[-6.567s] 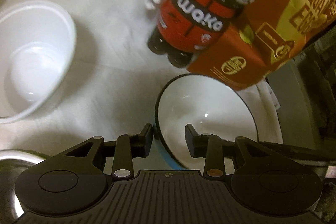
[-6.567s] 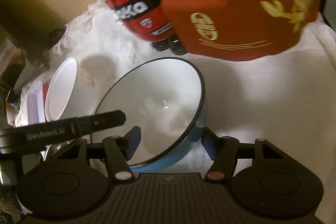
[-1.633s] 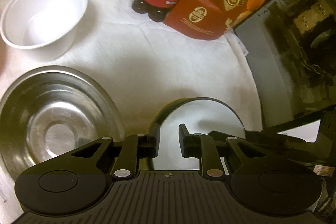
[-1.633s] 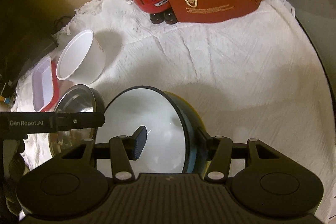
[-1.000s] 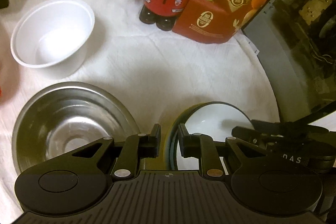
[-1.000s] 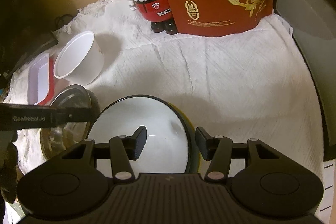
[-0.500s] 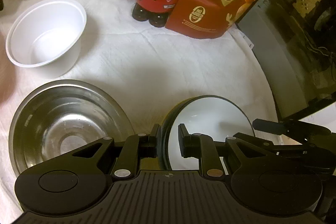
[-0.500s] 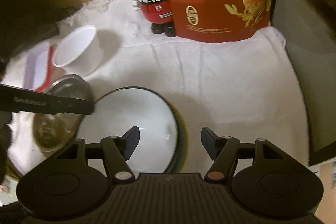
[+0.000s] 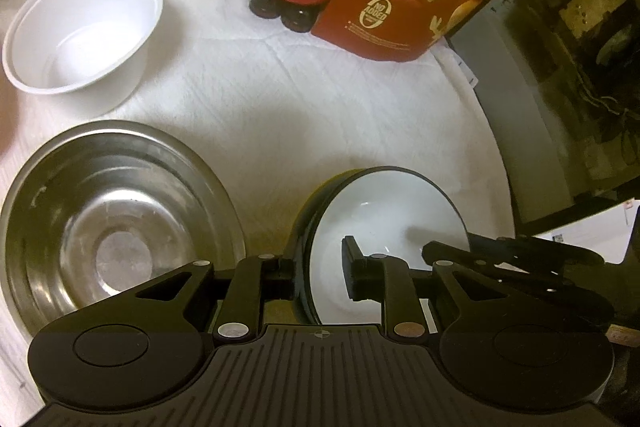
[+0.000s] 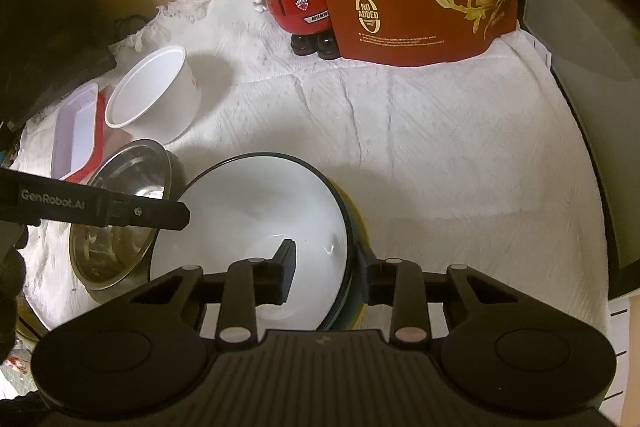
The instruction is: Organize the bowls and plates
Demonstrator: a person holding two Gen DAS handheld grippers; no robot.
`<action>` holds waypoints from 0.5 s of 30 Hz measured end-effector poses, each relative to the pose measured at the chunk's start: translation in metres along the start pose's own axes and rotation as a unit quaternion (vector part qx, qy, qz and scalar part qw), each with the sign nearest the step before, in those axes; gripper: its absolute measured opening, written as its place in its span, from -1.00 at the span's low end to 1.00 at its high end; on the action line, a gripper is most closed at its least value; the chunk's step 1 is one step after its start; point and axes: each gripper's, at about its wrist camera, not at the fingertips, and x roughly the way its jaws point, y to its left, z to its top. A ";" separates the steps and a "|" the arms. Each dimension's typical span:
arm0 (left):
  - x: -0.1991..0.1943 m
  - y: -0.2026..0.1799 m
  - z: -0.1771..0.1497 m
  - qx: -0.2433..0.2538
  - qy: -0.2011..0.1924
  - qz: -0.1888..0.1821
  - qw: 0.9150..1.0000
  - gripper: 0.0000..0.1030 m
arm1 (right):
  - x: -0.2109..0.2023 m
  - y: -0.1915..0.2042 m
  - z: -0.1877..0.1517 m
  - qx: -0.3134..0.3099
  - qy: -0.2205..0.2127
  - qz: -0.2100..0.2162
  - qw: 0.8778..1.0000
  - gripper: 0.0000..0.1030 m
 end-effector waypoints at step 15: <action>-0.056 0.053 0.032 -0.052 -0.102 0.005 0.993 -0.56 | -0.022 0.042 0.065 -0.076 -0.038 -0.018 0.996 -0.31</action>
